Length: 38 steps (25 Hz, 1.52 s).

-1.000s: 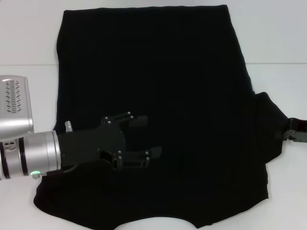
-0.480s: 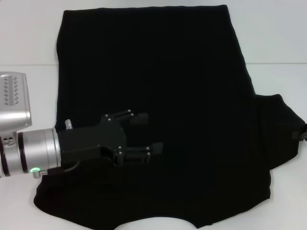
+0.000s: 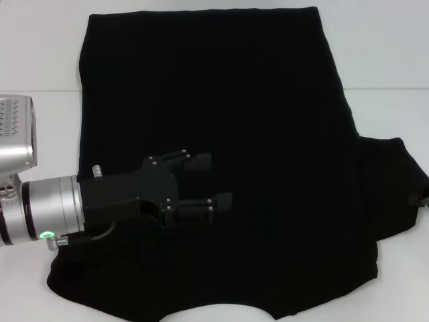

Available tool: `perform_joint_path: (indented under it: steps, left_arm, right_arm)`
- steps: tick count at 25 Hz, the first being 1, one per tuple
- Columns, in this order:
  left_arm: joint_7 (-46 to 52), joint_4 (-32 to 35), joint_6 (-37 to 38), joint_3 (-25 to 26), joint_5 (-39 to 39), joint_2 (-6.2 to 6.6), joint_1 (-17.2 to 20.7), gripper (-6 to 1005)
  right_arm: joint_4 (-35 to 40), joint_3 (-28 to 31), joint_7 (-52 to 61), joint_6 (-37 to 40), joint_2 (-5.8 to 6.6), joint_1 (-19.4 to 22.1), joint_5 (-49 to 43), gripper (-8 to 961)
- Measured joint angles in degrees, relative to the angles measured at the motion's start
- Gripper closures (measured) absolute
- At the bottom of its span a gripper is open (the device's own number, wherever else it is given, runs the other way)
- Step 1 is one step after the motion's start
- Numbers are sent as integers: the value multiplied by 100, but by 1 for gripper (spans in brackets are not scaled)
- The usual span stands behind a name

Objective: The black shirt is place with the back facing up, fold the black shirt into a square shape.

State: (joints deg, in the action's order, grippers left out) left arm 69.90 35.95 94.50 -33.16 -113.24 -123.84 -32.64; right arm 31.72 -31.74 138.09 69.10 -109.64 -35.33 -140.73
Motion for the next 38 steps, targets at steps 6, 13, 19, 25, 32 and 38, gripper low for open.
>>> perform_joint_path:
  steps: [6, 13, 19, 25, 32, 38]
  left_arm:
    - [5, 8, 17, -1, -12, 21, -31, 140]
    - [-10, 15, -26, 1, 35, 19, -41, 140]
    - [24, -1, -10, 3, 56, -7, -34, 140]
    - [15, 23, 41, 3, 57, -1, 10, 139]
    - [31, 8, 21, 2, 56, 1, 6, 139]
    - [12, -23, -44, -5, 40, 0, -10, 140]
  right_arm:
    - [226, 74, -123, 323, -44, 65, 158, 944]
    - [246, 75, -209, 323, -61, 92, 183, 944]
    - [385, 144, -179, 468, -20, 158, 231, 944]
    - [393, 146, -161, 317, -48, 156, 213, 943]
    - [396, 187, -142, 234, 44, 230, 198, 929]
    - [396, 191, -142, 226, 139, 280, 193, 912]
